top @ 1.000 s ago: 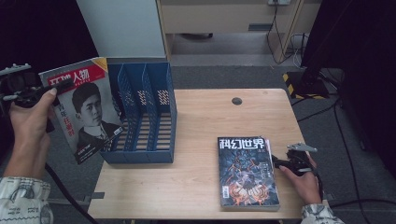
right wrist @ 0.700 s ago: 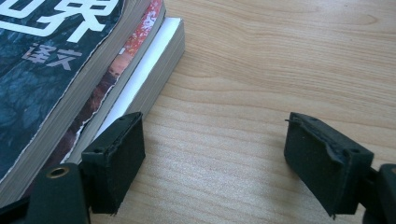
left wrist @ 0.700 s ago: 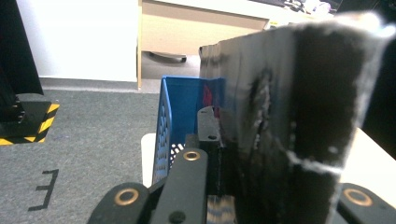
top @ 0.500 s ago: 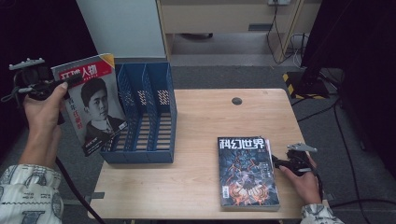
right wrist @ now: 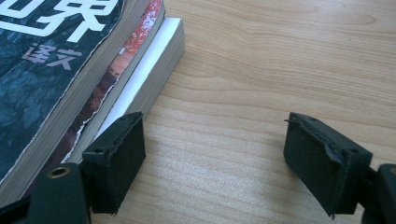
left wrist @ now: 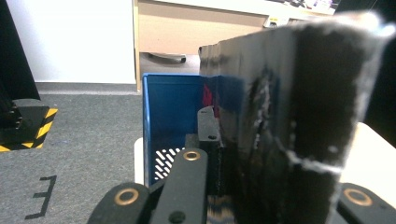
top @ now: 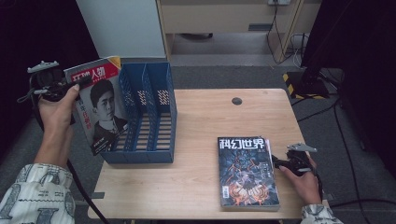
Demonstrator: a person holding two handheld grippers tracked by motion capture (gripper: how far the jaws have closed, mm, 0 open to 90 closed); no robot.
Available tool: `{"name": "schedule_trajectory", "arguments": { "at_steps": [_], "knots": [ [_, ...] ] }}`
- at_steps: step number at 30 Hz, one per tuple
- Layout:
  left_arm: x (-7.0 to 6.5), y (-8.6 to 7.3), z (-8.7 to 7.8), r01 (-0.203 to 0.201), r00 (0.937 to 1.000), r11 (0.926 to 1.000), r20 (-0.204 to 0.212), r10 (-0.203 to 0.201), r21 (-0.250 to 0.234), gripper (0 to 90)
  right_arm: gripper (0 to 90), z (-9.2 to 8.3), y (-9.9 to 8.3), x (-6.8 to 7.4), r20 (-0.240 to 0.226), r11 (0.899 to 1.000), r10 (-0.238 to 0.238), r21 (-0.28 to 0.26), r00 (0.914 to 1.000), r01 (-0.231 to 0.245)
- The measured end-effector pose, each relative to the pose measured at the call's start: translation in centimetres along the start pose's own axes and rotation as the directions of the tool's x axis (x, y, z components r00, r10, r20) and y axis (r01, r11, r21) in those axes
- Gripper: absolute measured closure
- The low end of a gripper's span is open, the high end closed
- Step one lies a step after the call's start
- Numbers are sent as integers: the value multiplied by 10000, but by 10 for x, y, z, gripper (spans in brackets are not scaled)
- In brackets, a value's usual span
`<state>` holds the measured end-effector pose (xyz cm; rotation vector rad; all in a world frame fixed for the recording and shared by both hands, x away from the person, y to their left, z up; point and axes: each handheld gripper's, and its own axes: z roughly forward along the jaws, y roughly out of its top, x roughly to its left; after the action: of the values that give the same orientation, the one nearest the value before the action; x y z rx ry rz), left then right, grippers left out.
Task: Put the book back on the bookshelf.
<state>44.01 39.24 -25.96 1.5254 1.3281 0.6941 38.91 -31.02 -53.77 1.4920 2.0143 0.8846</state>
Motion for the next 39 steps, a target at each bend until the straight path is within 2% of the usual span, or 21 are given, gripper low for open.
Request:
{"name": "schedule_trajectory", "arguments": {
  "at_steps": [8,15,23,27,33,39],
  "knots": [
    [-1,-4,8,-36,10000,9999,10,36,-118,864,208,0,0,0,-4,10000,6,7,10000,-6],
    [1,-11,11,2,9999,9987,166,7,-512,864,208,0,0,0,-6,10000,28,3,10000,-28],
    [4,-18,12,-84,9999,9956,134,97,-932,864,208,0,0,0,-5,10000,16,5,10000,-16],
    [4,-19,13,-116,9999,9960,117,127,-884,864,208,0,0,0,-7,10000,19,6,10000,-19],
    [5,-18,13,-169,9997,9941,156,187,-1075,864,208,0,0,0,-6,10000,20,7,10000,-20],
    [5,-24,18,-193,9996,9919,199,220,-1258,864,208,0,0,0,-8,10000,21,8,10000,-21]
  ]
}}
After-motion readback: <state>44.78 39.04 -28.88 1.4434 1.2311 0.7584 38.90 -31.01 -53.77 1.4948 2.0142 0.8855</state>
